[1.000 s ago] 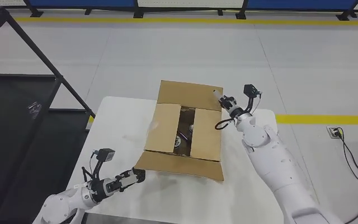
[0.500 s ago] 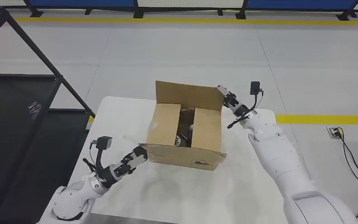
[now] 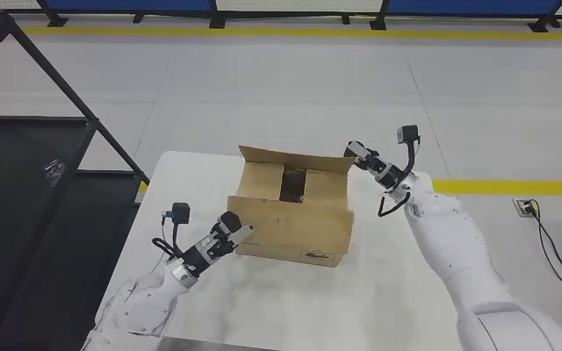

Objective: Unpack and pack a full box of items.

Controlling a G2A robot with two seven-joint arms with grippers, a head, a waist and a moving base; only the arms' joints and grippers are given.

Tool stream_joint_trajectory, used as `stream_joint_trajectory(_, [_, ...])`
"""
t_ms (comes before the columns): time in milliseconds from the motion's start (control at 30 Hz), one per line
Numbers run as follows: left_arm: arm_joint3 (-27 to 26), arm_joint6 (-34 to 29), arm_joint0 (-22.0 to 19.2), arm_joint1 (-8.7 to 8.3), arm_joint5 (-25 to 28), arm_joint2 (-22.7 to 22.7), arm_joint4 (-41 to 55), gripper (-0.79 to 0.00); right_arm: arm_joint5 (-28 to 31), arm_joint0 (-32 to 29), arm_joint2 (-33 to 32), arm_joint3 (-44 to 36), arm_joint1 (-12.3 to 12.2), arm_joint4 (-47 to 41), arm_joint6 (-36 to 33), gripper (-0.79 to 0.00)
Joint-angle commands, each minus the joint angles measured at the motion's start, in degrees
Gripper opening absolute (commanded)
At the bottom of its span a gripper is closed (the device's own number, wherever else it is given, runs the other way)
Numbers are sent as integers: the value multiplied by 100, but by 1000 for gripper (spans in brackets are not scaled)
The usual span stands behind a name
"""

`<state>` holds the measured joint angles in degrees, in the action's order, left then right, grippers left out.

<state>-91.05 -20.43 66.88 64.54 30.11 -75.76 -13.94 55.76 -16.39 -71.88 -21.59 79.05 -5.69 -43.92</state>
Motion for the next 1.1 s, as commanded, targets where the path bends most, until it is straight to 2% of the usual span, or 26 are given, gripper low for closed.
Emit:
stream_joint_trajectory(0, [90,88,-83,21,-18,94,-83,0,-46,-29,-1,-145,-46,-28,-338,0])
stream_joint_trajectory(233, [371,333,-366,92,-117,377,-480,0,-748,-162,68,-853,-200,73,-1128,0])
stream_joint_trajectory(500, [539,726,-548,170,-261,637,-1003,0,-2351,-412,235,-1743,-254,163,-1481,0])
stream_joint_trajectory(600, [580,819,-579,188,-251,673,-1102,0,-2772,-544,291,-2028,-259,76,-1621,0])
stream_joint_trajectory(767, [598,917,-592,205,-189,682,-1168,0,-3118,-821,388,-2437,-277,16,-1806,0])
stream_joint_trajectory(1067, [565,1020,-522,211,-57,597,-1216,0,-3213,-1369,390,-3012,-329,-316,-1863,0])
